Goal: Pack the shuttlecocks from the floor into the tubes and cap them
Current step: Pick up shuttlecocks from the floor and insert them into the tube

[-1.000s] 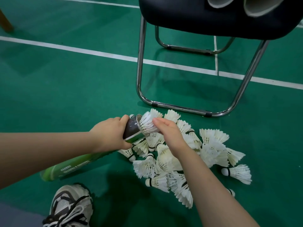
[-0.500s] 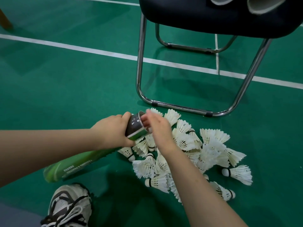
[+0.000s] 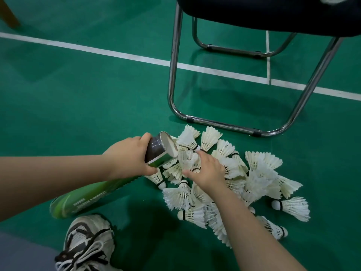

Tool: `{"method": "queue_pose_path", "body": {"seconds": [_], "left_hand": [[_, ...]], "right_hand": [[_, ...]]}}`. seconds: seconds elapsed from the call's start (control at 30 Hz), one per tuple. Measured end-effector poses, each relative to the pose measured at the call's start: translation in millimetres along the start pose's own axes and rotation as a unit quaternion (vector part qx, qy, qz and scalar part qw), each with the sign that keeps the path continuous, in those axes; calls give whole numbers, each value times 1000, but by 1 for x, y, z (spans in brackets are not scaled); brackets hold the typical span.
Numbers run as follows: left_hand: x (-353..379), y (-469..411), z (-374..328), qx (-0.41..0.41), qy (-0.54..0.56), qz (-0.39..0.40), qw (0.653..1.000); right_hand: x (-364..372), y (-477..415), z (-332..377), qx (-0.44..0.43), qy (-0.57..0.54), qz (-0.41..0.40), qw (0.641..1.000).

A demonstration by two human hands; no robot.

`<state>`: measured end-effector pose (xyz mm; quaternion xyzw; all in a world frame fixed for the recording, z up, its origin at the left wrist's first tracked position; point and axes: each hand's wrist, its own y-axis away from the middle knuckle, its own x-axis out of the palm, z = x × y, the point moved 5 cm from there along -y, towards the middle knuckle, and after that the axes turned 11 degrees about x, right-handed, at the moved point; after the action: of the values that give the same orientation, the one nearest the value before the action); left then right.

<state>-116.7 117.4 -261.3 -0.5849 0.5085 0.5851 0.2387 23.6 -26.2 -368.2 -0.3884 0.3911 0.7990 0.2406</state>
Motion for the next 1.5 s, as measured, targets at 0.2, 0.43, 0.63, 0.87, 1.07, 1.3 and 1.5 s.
{"method": "queue_pose_path", "body": {"seconds": [0.2, 0.43, 0.63, 0.87, 1.07, 1.3, 1.5], "left_hand": [[-1, 0, -2, -1, -1, 5, 1000], [-2, 0, -11, 2, -13, 6, 1000], [-4, -3, -18, 5, -15, 14, 1000], [-4, -7, -22, 7, -23, 19, 1000], [-2, -8, -23, 15, -18, 18, 1000], [1, -4, -33, 42, -29, 16, 999], [-4, -6, -35, 41, -9, 3, 999]], "right_hand": [[3, 11, -11, -18, 140, 74, 987], [-19, 16, -19, 54, 121, 26, 991], [-47, 13, -19, 46, -26, 17, 998], [-64, 23, -10, 8, -263, 17, 965], [-88, 41, 22, -92, -317, 86, 940], [-83, 45, 46, -121, -406, 163, 891], [-74, 51, 49, -96, -484, 154, 856]]}}
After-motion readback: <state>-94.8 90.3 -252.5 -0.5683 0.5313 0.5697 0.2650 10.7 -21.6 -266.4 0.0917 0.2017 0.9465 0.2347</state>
